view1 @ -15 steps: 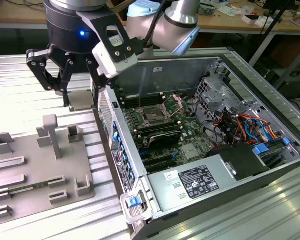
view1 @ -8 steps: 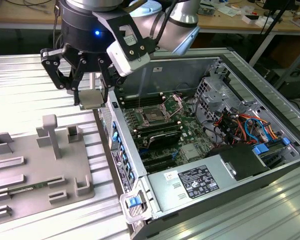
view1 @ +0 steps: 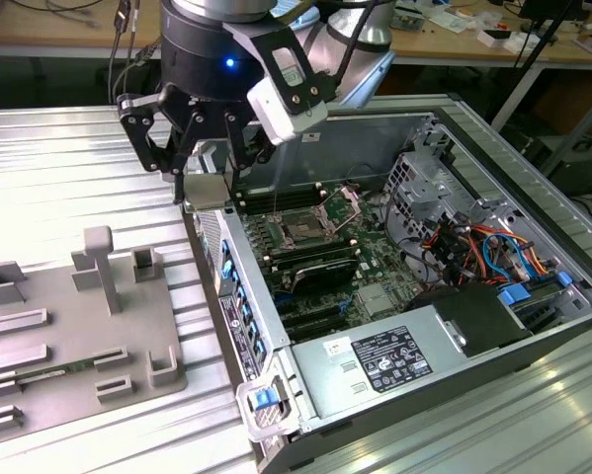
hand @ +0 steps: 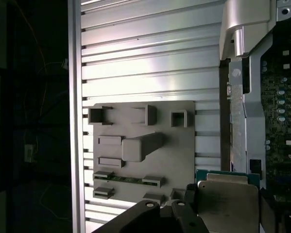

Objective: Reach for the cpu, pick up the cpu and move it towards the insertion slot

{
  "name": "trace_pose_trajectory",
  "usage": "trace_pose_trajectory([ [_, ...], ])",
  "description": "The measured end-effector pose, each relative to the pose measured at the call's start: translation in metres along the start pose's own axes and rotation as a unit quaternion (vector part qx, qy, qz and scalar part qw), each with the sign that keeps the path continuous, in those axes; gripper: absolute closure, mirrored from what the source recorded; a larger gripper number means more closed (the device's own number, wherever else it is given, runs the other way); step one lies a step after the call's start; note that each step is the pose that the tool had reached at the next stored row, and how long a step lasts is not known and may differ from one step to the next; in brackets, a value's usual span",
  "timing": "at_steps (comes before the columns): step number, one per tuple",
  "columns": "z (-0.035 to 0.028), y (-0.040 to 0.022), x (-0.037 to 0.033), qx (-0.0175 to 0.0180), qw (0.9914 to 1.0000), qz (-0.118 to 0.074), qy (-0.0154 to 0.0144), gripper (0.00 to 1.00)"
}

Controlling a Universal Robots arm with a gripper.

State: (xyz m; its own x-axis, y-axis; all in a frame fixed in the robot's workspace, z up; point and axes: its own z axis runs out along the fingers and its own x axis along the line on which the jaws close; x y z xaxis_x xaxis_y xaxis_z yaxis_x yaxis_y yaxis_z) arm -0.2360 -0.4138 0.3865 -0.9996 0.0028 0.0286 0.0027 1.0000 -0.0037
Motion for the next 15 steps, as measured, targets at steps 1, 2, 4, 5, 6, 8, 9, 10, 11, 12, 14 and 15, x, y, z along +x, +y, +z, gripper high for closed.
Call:
trace_pose_trajectory([
  [1, 0.0, 0.0006, -0.0027, 0.0006, 1.0, 0.0, 0.0001, 0.45],
  [2, 0.0001, 0.0015, -0.0058, 0.0012, 1.0, 0.0, 0.0, 0.45],
  [4, 0.0004, 0.0044, -0.0126, 0.0029, 1.0, 0.0, 0.0, 0.45],
  [5, 0.0003, 0.0061, -0.0155, 0.0035, 0.99999, 0.0, 0.0, 0.45],
  [6, 0.0005, 0.009, -0.0199, 0.0041, 0.99999, 0.001, 0.0, 0.45],
  [8, 0.0008, 0.0134, -0.0286, 0.0056, 0.99998, 0.002, 0.0, 0.45],
  [9, 0.0013, 0.0141, -0.0326, 0.0059, 0.99998, 0.003, 0.0, 0.45],
  [10, 0.0014, 0.0147, -0.0354, 0.0061, 0.99997, 0.004, 0.0, 0.45],
  [11, 0.0017, 0.0158, -0.0401, 0.0064, 0.99997, 0.005, 0.0, 0.45],
  [12, 0.0017, 0.0168, -0.0444, 0.0069, 0.99996, 0.006, 0.0001, 0.45],
  [14, 0.0021, 0.0191, -0.0549, 0.0075, 0.99993, 0.009, 0.0001, 0.45],
  [15, 0.0023, 0.0202, -0.0595, 0.0078, 0.99992, 0.01, 0.0001, 0.45],
])
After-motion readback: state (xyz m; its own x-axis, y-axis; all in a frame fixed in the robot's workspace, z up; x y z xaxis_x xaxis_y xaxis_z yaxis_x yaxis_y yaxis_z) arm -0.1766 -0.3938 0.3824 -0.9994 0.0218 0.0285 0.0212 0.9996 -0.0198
